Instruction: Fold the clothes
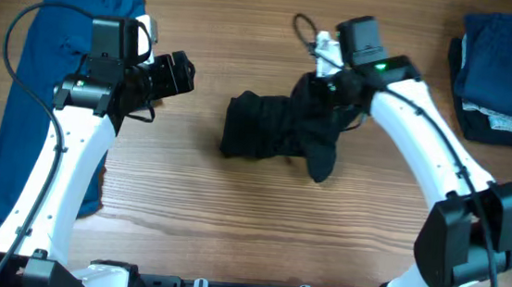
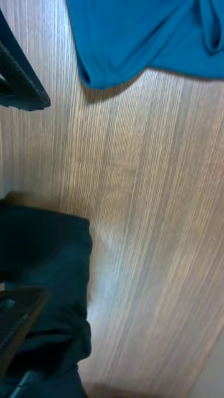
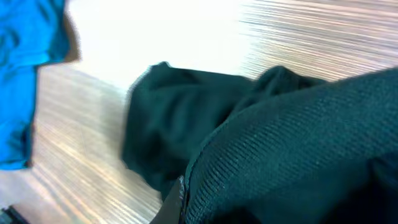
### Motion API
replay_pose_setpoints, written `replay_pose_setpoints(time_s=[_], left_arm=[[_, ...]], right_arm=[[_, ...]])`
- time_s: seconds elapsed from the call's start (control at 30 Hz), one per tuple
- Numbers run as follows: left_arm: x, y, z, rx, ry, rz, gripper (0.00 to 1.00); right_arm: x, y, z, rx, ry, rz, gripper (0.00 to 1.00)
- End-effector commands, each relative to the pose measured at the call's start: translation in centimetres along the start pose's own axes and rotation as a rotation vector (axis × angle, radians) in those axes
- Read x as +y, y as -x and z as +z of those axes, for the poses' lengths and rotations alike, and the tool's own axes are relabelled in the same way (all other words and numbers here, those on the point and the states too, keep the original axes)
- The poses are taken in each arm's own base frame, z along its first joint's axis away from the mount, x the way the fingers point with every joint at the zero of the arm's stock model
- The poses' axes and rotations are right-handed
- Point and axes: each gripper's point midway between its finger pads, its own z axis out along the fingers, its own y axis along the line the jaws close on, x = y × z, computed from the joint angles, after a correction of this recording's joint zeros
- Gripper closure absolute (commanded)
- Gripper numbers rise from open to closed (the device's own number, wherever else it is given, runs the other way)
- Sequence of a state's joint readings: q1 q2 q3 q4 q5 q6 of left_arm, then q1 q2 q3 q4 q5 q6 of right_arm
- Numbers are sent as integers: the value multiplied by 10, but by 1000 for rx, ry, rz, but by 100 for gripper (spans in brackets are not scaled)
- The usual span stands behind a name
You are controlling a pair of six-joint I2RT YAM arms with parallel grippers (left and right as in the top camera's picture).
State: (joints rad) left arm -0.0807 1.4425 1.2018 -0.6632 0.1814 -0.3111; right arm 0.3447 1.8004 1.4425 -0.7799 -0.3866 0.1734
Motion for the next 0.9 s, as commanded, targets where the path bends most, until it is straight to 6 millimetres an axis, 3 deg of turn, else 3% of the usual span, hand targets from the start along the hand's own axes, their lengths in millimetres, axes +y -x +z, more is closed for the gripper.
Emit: replay_pose_setpoints(time_s=[0.0,0.2,0.4,0.47,0.53,0.57,0.63,0.77,0.87], left_arm=[[5,12,-10,-52,38,20,10],[10,14,-10,-61,62,20,9],[10,14,-10,-63,65,19,9],[10,14,-10,-63,65,19,8],[10,14,-10,-63,67,19,8],[12,15,-10,-66,74,19,8],[16,17,-11,-76,96,17,8],[34,32,-20,-131,115,-64,8],[52,48,-35,-194,126,-123,7]], right_arm=[[51,8,-1,-45,86,-46,96],[107,10,10,-94,164,-156,96],[142,14,16,-153,203,-235,94],[150,15,22,-164,214,-251,86],[160,12,35,-153,239,-235,65],[165,9,40,-143,259,-235,46],[188,0,43,-117,351,-269,30],[212,-5,35,-108,472,-308,28],[211,-7,35,-96,473,-288,27]])
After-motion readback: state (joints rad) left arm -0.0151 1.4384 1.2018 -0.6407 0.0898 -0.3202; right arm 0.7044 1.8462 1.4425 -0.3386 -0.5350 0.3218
